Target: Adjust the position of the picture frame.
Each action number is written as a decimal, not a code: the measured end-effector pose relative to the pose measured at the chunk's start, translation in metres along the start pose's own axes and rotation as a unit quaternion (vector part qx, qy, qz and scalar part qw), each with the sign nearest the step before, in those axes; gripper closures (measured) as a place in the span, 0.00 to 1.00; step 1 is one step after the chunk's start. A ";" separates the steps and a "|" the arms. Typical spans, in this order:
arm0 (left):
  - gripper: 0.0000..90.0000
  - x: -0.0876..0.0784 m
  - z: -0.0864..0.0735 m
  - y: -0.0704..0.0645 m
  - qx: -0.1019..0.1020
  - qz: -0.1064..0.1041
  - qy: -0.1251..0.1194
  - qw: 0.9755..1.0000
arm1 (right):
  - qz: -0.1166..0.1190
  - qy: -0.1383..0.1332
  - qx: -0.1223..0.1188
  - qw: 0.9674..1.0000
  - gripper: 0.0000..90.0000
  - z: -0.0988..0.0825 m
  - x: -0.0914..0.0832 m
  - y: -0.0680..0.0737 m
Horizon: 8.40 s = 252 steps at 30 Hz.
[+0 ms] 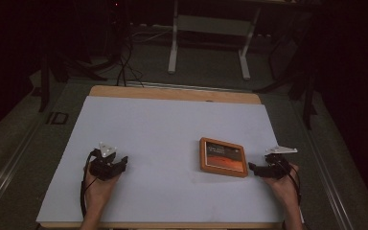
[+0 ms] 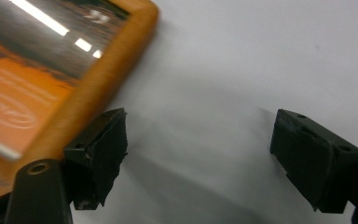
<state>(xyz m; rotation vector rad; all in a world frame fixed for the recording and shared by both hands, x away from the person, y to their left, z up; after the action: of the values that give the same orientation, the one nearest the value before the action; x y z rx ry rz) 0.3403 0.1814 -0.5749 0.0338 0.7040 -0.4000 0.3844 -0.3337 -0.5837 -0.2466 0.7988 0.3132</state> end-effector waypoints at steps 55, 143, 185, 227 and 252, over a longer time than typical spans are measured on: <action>0.51 0.011 -0.001 -0.031 0.008 -0.094 -0.047 0.994 | 0.086 -0.021 -0.002 0.996 1.00 0.066 0.056 0.014; 0.32 0.067 0.025 -0.228 -0.009 -0.307 0.050 0.950 | 0.282 0.044 -0.045 0.957 0.34 0.037 -0.005 0.111; 0.76 0.015 0.084 -0.167 0.000 -0.347 -0.038 0.937 | 0.312 -0.086 -0.019 0.946 0.72 0.068 -0.038 0.127; 0.71 0.033 0.085 -0.102 -0.025 -0.372 -0.062 0.926 | 0.266 -0.070 -0.009 0.961 0.74 0.094 -0.019 0.177; 0.59 0.072 0.086 -0.098 -0.047 -0.311 -0.031 0.949 | 0.246 -0.024 0.025 0.969 0.67 0.097 0.007 0.173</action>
<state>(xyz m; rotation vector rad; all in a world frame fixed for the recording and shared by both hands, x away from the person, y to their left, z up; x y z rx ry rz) 0.4075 0.0519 -0.5449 -0.2981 0.6599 -0.9670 0.3899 -0.1404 -0.5401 0.0126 0.8132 0.7625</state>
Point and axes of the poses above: each handheld gripper's, and its own axes: x roughly forward along the jaws, z roughly out of its top, y roughly to its left, the point moved 7 cm from there along x, roughly forward along the jaws, and after that the axes turned 7 degrees about -z, right-handed, at the moved point
